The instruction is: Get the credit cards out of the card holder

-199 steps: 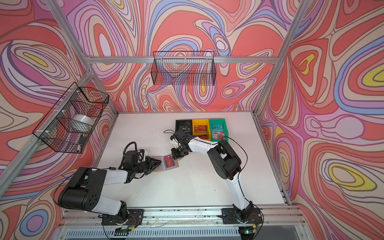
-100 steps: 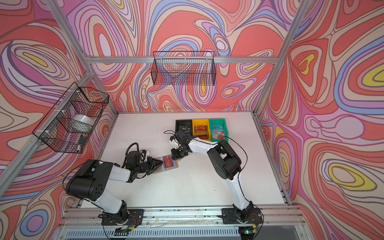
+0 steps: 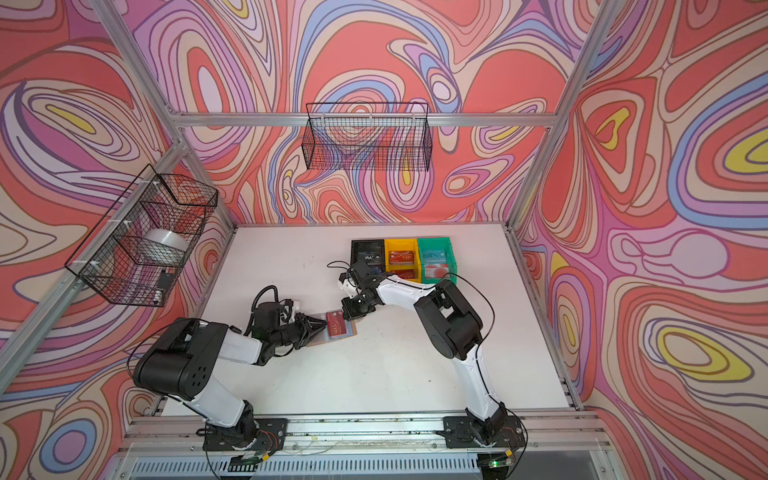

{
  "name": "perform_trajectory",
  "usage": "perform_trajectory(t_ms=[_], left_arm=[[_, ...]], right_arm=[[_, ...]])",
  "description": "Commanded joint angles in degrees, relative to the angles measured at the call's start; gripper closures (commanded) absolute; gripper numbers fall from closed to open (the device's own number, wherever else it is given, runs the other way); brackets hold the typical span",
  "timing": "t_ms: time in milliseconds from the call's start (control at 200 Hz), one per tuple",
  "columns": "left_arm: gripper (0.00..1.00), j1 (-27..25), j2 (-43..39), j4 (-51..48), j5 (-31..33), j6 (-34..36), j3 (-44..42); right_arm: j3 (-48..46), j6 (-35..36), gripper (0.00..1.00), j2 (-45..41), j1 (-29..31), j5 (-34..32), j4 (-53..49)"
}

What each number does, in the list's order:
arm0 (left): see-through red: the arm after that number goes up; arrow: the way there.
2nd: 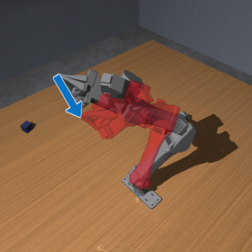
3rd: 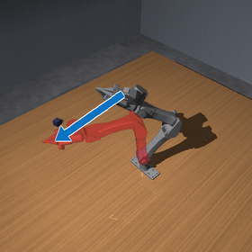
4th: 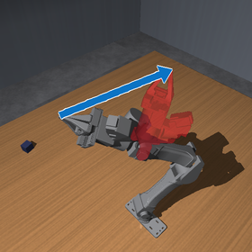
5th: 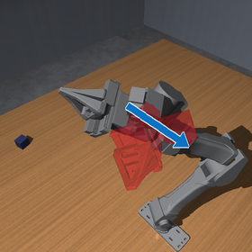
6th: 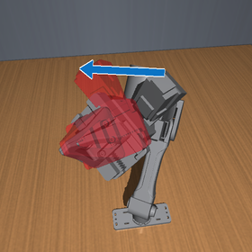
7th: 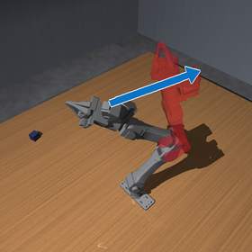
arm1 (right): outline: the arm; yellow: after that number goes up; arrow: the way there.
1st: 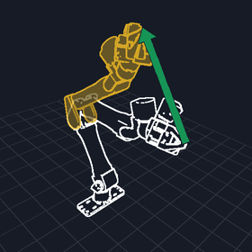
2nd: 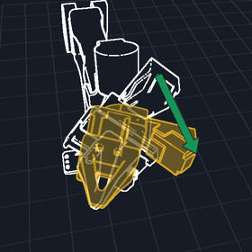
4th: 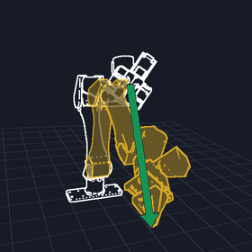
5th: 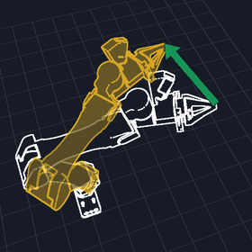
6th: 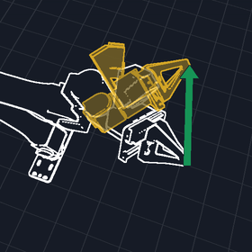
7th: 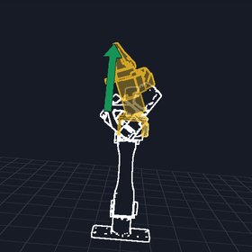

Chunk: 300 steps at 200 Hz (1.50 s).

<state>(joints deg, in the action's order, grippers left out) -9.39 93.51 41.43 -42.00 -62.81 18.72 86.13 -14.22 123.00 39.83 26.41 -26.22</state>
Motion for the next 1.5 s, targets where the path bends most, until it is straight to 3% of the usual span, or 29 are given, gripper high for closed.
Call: perform_trajectory(t_ms=[0,1497], left_arm=[[0.80,-0.17,0.35,1.20,0.55,0.30,-0.44],[0.80,-0.70,-1.26,-1.20,0.18,1.30,1.66]], right_arm=[[-0.52,0.15,0.95,-0.15,0.33,0.48,0.38],[-0.48,0.33,0.94,1.46,0.60,0.19,-0.50]])
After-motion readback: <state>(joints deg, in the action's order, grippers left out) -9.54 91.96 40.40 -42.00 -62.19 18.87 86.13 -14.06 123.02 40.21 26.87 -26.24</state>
